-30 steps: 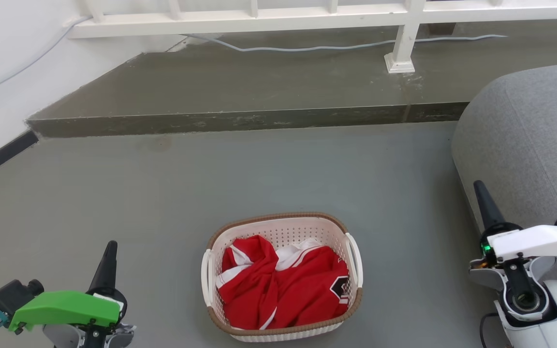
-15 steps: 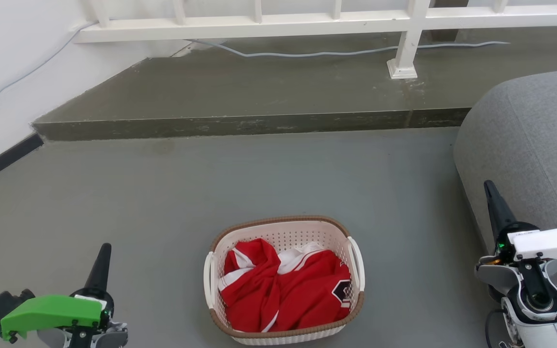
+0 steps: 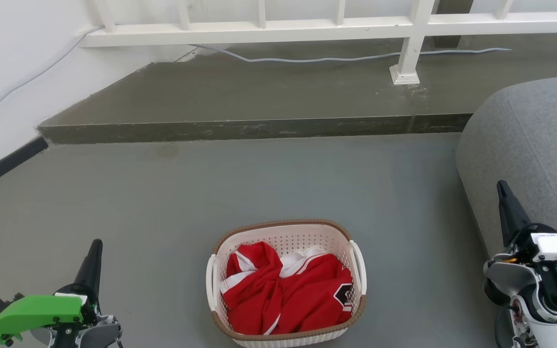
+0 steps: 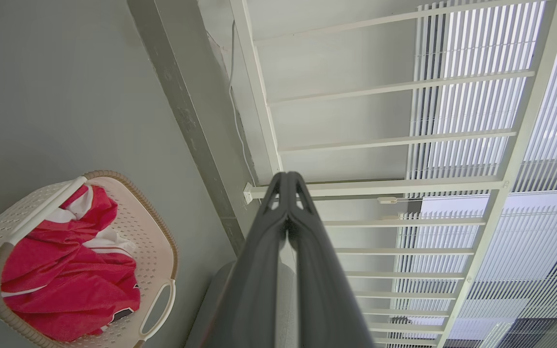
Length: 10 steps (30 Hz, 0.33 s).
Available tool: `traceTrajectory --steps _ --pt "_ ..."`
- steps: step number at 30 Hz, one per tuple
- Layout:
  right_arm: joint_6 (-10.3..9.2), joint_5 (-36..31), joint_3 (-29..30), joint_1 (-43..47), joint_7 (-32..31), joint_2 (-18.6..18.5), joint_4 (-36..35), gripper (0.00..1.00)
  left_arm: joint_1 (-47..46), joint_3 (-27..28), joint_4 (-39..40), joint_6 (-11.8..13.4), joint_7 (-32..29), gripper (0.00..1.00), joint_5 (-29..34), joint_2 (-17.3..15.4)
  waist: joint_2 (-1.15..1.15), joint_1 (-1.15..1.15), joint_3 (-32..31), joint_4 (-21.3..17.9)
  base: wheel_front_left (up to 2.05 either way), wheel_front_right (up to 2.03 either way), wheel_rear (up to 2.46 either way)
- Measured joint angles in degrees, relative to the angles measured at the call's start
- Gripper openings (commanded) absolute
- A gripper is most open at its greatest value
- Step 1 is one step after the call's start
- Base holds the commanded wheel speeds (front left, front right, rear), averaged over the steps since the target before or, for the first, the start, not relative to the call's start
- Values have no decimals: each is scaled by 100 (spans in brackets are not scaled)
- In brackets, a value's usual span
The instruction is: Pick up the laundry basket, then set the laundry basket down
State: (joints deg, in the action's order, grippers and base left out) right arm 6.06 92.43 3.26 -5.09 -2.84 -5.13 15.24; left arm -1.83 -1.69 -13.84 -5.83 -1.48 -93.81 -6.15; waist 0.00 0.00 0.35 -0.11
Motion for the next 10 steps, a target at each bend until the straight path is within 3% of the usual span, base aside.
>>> traceTrajectory --steps 10 --pt "49 229 74 5 -49 41 20 0 -46 64 -53 -65 -9 0 -237 11 0 0 -16 9 0 0 0"
